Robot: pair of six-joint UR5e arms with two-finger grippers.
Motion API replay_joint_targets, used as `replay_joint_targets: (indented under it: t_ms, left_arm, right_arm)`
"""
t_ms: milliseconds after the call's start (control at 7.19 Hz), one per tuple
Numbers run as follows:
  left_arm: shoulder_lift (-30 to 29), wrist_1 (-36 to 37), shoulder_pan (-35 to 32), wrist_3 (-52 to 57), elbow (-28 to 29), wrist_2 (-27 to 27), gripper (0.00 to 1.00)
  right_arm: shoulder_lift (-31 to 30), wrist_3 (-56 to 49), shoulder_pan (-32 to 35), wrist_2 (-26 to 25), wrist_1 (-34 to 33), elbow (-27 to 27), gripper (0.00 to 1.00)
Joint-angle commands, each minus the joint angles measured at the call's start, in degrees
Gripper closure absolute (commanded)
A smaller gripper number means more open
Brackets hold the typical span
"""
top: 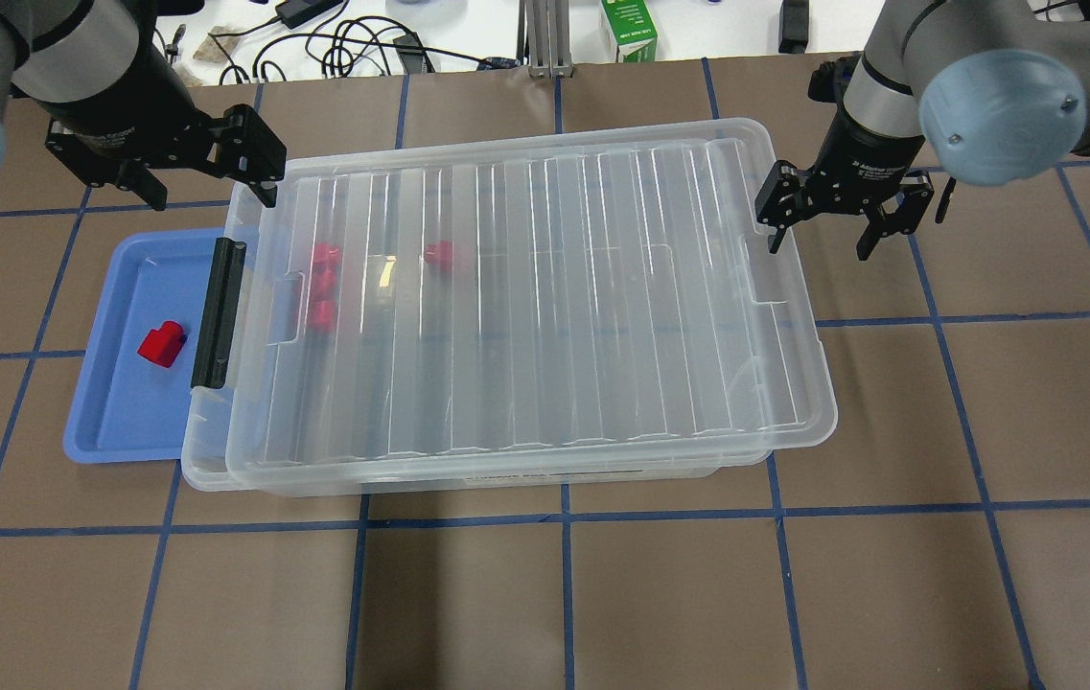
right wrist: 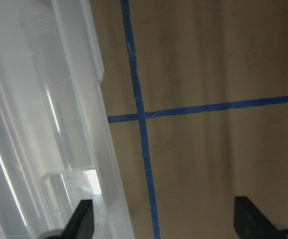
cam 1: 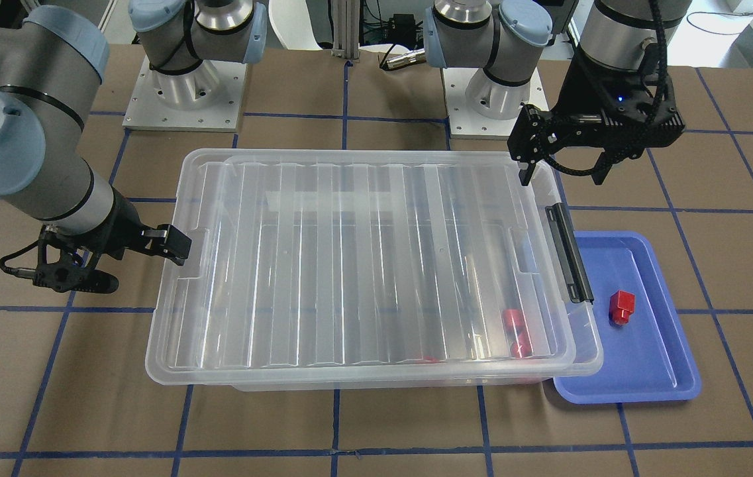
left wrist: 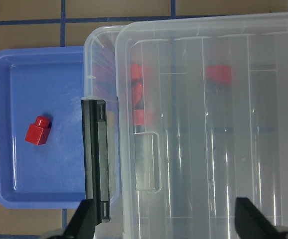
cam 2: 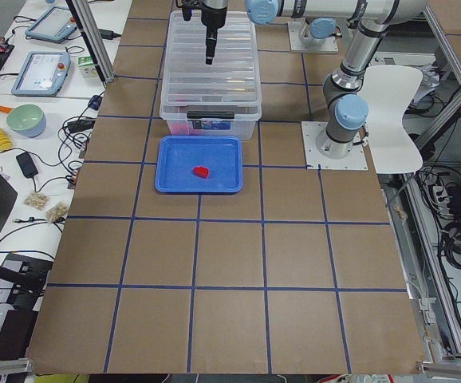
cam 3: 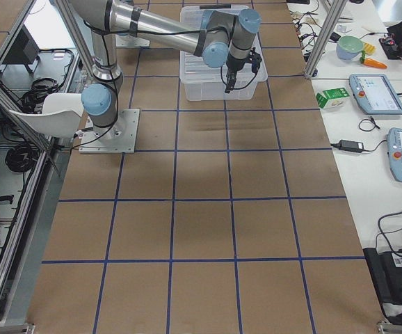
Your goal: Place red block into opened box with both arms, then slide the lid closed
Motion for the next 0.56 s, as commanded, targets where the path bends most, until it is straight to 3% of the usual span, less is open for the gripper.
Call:
replay_joint_targets:
  t_ms: [0, 417]
  left_arm:
    - [0.01, 0.04, 0.00, 0.00, 0.00, -0.02, 0.00]
    - [0.01, 0.04, 0.00, 0.00, 0.00, -0.02, 0.00]
  right_arm:
    - [0.77, -0.44, -0.08, -0.07, -0.77, 0.04, 0.00]
    - [0.95, -4.74, -0.96, -0.95, -3.23, -0.05, 0.00]
